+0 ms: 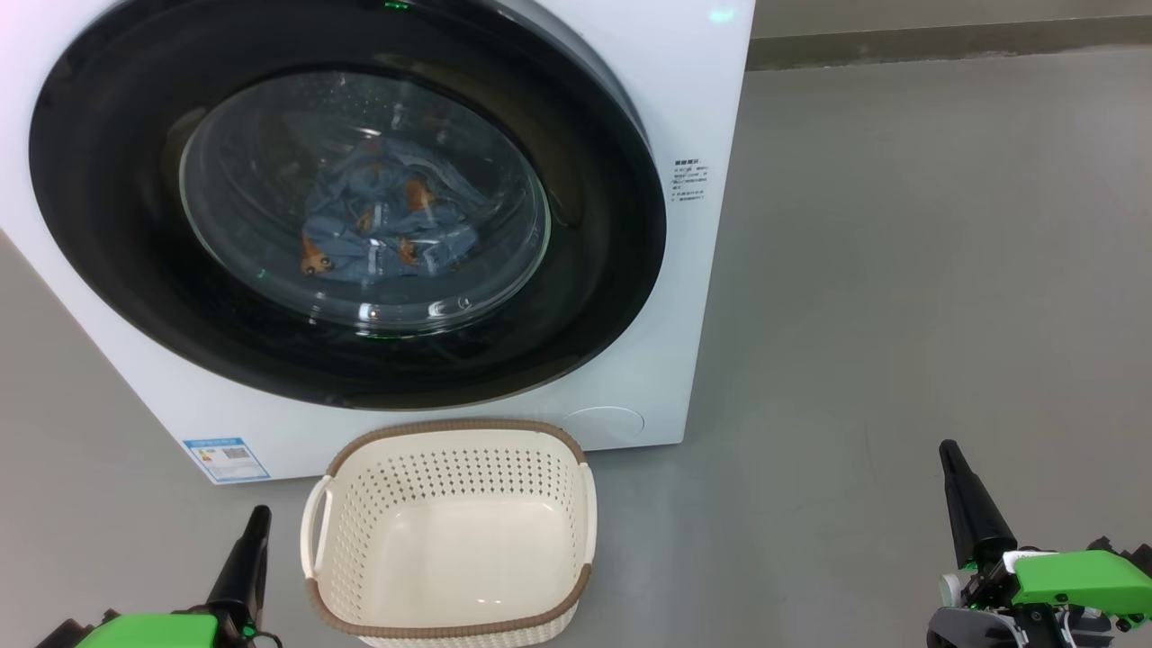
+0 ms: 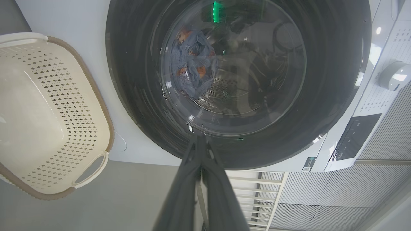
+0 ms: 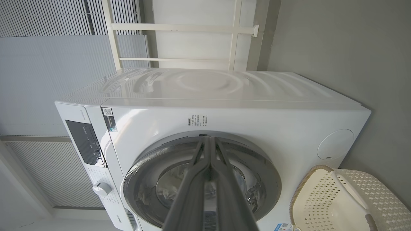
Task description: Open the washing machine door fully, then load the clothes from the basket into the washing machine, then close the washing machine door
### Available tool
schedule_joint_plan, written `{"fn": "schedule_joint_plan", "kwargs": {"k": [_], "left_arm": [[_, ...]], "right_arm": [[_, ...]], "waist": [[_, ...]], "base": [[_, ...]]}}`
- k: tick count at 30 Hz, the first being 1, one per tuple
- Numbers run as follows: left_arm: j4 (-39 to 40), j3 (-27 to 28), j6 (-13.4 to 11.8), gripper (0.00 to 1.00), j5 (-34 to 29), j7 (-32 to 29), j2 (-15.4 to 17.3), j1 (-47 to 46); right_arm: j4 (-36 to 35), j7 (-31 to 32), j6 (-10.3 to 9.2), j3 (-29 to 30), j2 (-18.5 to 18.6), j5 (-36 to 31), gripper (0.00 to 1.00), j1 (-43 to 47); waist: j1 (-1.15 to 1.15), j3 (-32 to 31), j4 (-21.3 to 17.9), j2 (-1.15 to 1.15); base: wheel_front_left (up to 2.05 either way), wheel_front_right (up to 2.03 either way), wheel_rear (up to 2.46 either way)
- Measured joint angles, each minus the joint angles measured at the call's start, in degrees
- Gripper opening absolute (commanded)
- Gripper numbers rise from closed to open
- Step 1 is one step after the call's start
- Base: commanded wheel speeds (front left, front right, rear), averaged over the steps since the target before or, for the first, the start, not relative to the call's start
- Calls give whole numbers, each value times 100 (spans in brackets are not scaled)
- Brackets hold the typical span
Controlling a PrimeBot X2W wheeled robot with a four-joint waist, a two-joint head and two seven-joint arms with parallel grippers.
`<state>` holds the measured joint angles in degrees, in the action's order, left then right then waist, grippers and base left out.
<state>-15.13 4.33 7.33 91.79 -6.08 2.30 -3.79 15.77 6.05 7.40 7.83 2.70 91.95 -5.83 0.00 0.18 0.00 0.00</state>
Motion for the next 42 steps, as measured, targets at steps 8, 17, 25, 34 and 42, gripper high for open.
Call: {"fn": "schedule_joint_plan", "kwargs": {"k": [8, 17, 25, 34, 42], "left_arm": [[0, 2, 0, 0, 0, -4, 0, 0], [0, 5, 0, 0, 0, -4, -2, 0], [0, 9, 0, 0, 0, -4, -3, 0], [0, 10, 0, 0, 0, -4, -7, 0], [0, 12, 0, 0, 0, -4, -10, 0]], "right_arm": [[-1, -1, 0, 0, 0, 0, 0, 0], [-1, -1, 0, 0, 0, 0, 0, 0], [-1, -1, 0, 0, 0, 0, 0, 0], [-1, 0, 0, 0, 0, 0, 0, 0], [-1, -1, 0, 0, 0, 0, 0, 0]], "waist": [[0, 0, 0, 0], [0, 0, 0, 0], [0, 0, 0, 0], [0, 0, 0, 0], [0, 0, 0, 0]], "base": [[0, 0, 0], [0, 0, 0], [0, 0, 0], [0, 0, 0], [0, 0, 0]]}}
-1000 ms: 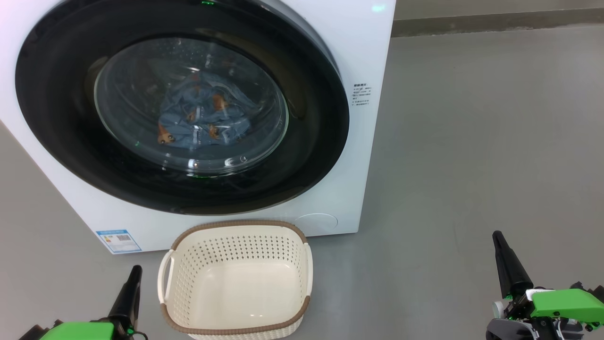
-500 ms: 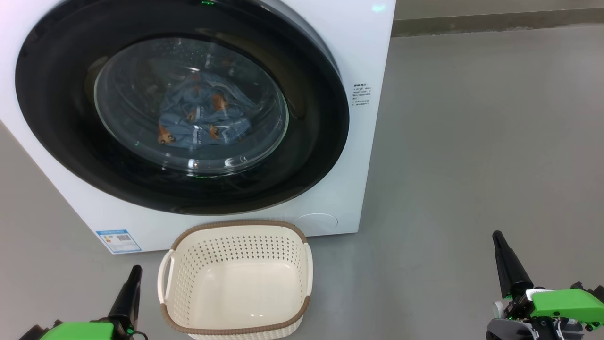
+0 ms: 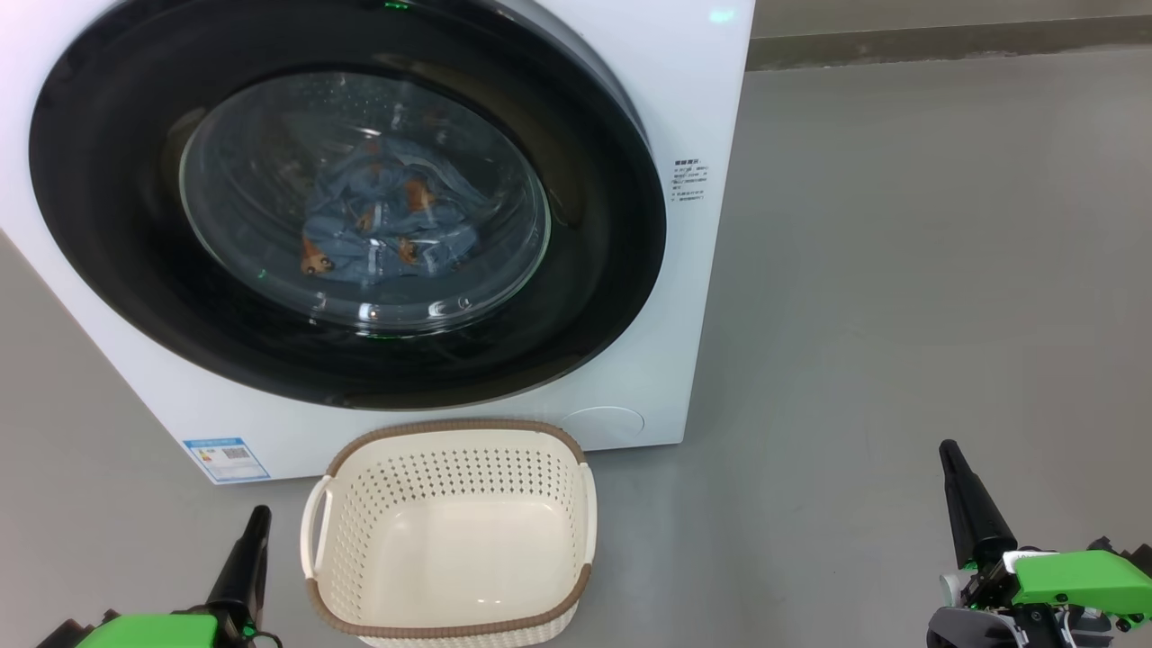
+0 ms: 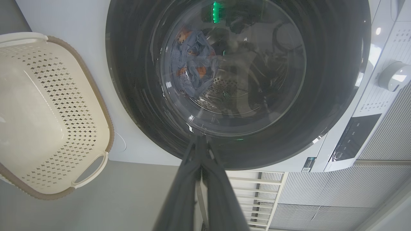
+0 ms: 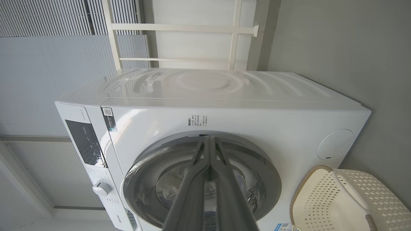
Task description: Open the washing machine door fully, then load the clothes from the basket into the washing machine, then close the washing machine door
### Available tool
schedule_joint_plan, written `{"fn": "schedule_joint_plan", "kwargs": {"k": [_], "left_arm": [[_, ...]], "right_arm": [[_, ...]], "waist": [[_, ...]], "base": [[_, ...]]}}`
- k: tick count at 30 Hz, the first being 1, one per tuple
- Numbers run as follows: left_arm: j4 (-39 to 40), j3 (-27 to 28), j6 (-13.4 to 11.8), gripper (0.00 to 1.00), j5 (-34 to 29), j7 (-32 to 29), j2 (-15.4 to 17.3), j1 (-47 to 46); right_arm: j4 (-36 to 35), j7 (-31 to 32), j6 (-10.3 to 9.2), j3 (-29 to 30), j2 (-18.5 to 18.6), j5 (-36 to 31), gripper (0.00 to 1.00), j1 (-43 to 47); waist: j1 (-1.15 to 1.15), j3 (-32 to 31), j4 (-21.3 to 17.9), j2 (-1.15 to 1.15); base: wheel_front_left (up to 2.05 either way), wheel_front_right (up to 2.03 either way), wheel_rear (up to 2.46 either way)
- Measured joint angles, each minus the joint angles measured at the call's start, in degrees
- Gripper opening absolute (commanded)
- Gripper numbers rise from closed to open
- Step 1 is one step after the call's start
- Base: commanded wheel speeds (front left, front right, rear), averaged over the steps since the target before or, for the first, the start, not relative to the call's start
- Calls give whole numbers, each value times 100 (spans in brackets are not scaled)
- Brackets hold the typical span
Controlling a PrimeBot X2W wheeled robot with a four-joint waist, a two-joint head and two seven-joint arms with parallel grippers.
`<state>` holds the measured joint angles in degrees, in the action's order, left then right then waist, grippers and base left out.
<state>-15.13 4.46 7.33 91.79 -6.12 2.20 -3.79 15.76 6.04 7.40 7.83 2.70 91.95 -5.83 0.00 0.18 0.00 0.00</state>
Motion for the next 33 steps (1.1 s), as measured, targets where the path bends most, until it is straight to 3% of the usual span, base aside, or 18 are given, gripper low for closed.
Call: {"fn": "schedule_joint_plan", "kwargs": {"k": [33], "left_arm": [[0, 4, 0, 0, 0, -1, -2, 0]], "right_arm": [[0, 0, 0, 0, 0, 0, 0, 1]], "waist": [[0, 0, 0, 0]], "base": [[0, 0, 0]]}}
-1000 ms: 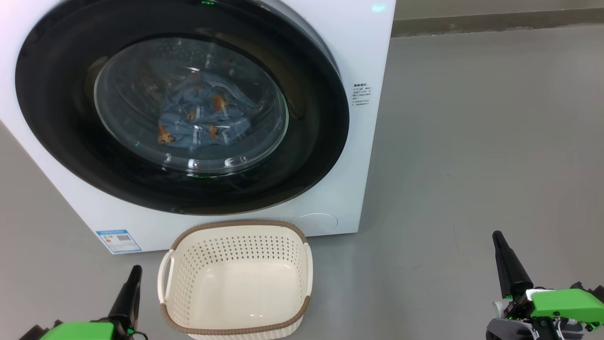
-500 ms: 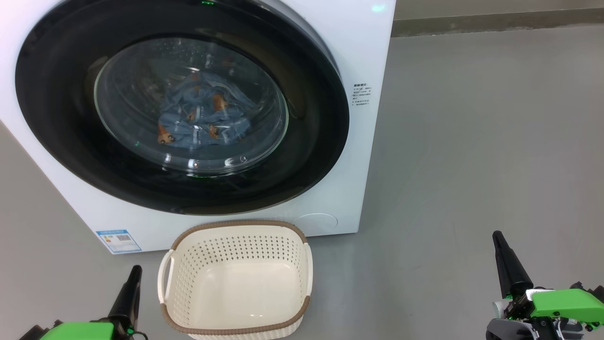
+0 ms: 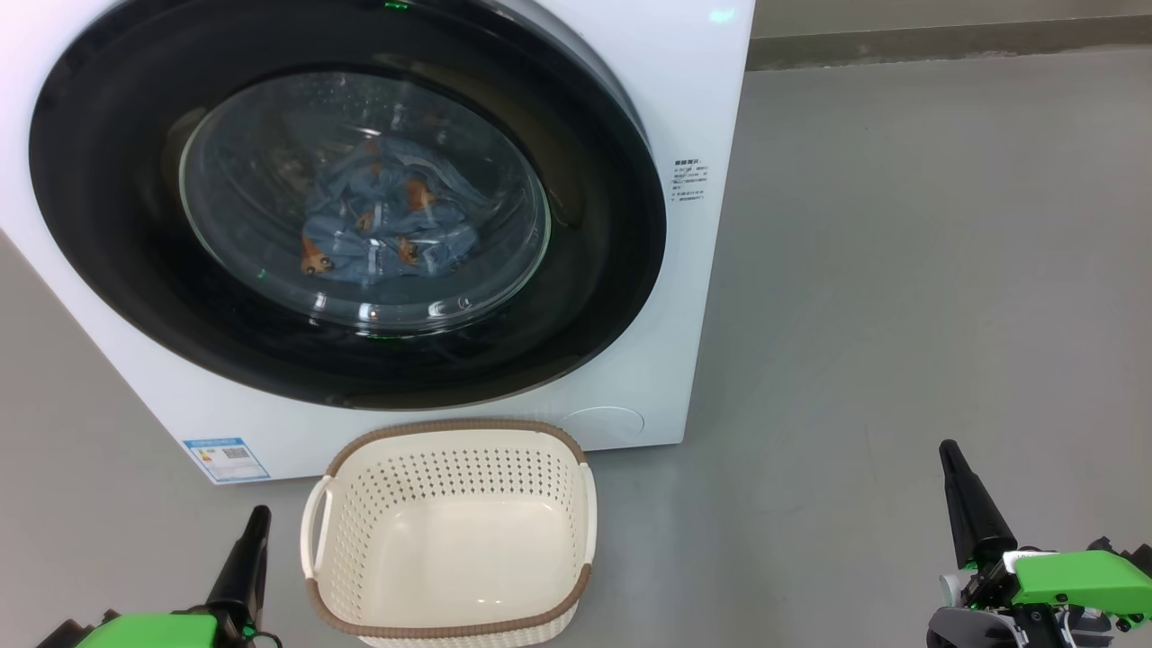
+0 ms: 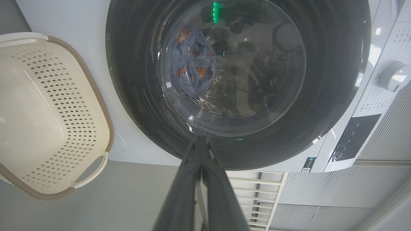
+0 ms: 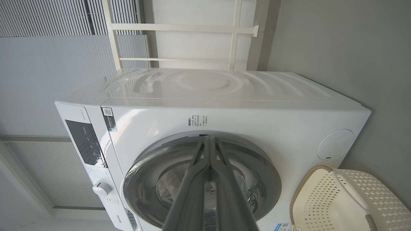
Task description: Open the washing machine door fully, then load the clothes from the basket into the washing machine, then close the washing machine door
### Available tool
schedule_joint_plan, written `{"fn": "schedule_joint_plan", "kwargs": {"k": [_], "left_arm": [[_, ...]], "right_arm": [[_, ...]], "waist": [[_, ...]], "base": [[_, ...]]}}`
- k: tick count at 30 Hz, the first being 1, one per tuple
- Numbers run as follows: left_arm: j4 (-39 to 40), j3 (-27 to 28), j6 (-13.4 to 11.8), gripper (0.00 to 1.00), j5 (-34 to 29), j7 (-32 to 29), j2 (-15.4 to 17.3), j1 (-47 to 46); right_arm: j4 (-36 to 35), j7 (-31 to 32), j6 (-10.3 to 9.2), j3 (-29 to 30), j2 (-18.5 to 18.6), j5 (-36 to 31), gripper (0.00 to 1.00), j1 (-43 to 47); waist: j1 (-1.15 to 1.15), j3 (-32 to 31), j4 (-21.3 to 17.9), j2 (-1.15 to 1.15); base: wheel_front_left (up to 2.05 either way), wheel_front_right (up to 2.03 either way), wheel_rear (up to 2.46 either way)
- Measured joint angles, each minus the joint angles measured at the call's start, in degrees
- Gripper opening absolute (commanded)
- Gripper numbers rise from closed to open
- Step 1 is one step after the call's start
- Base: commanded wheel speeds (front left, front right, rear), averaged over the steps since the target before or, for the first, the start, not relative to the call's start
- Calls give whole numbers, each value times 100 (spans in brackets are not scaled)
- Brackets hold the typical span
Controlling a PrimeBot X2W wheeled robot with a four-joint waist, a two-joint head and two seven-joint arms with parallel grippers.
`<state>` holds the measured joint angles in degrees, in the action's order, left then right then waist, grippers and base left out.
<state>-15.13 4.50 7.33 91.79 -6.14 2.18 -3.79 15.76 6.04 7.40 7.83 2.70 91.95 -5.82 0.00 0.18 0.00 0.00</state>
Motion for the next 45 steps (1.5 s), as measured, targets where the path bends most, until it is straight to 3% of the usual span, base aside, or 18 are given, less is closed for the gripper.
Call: {"fn": "schedule_joint_plan", "kwargs": {"k": [45], "left_arm": [[0, 3, 0, 0, 0, 0, -1, 0]], "right_arm": [[0, 0, 0, 0, 0, 0, 0, 0]], "waist": [[0, 0, 0, 0]], "base": [[0, 0, 0]]}}
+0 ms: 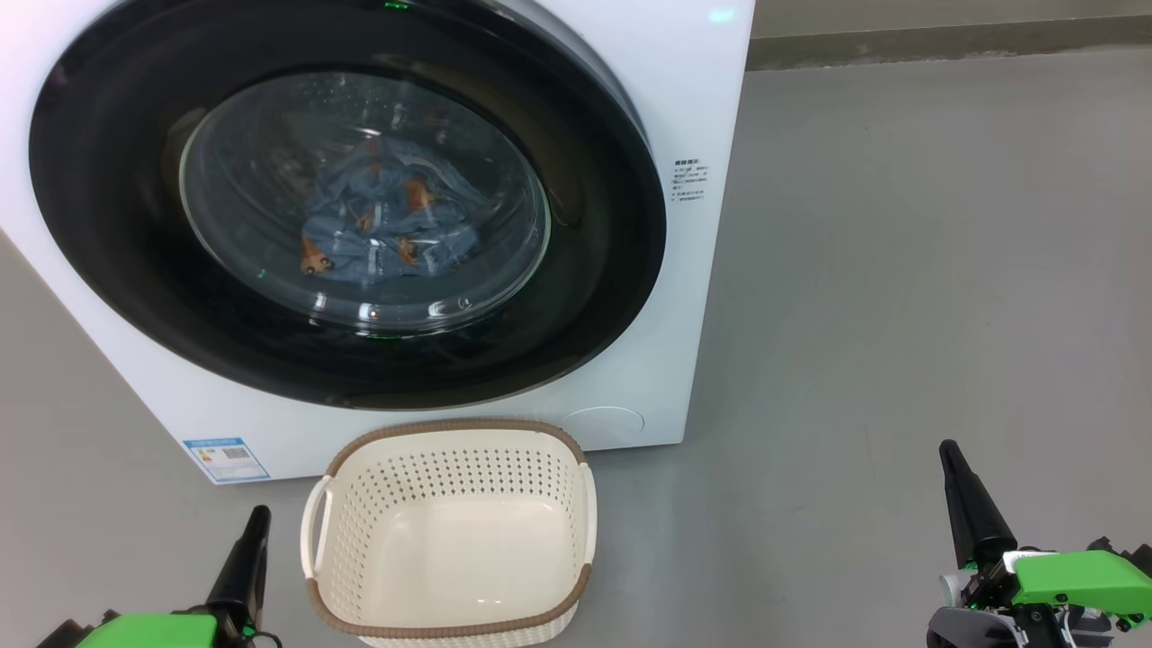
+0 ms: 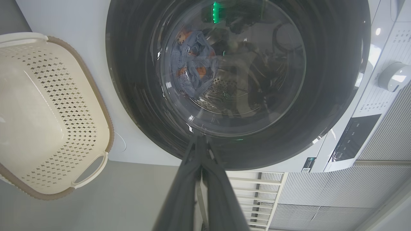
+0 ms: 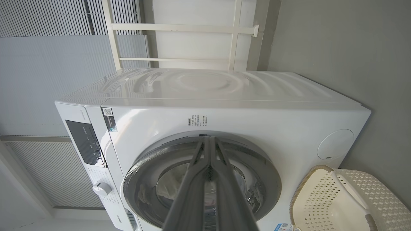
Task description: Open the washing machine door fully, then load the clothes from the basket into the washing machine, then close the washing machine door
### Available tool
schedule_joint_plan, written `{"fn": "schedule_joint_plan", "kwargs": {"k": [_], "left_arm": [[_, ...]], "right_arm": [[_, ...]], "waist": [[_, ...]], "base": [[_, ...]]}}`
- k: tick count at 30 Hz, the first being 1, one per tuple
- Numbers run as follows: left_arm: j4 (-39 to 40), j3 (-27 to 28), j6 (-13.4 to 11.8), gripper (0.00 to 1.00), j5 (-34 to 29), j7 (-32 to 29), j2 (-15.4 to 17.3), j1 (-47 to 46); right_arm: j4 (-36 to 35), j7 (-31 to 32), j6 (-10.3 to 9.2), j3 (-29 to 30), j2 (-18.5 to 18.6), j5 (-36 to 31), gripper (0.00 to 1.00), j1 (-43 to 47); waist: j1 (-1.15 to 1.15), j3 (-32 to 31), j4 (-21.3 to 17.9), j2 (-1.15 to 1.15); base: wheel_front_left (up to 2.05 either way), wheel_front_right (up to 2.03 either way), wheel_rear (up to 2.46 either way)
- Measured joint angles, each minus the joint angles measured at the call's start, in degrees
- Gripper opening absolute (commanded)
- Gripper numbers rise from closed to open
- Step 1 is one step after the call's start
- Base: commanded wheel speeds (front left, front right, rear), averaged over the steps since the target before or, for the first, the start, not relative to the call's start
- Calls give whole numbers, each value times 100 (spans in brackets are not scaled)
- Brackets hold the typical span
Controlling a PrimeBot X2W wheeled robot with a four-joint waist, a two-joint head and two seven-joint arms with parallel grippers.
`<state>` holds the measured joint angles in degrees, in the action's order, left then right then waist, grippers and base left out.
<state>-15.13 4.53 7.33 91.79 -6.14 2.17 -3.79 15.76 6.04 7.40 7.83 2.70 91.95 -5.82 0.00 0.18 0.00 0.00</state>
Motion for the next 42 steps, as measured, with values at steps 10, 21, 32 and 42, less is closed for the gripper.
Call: {"fn": "schedule_joint_plan", "kwargs": {"k": [10, 21, 32, 42], "left_arm": [[0, 1, 0, 0, 0, 0, -1, 0], [0, 1, 0, 0, 0, 0, -1, 0], [0, 1, 0, 0, 0, 0, -1, 0], [0, 2, 0, 0, 0, 0, -1, 0]], "right_arm": [[0, 0, 0, 0, 0, 0, 0, 0], [0, 0, 0, 0, 0, 0, 0, 0], [0, 0, 0, 0, -1, 0, 0, 0], [0, 0, 0, 0, -1, 0, 0, 0]], "waist": [[0, 0, 0, 0], [0, 0, 0, 0], [0, 0, 0, 0], [0, 0, 0, 0]], "base": [[0, 0, 0], [0, 0, 0], [0, 0, 0], [0, 0, 0]]}}
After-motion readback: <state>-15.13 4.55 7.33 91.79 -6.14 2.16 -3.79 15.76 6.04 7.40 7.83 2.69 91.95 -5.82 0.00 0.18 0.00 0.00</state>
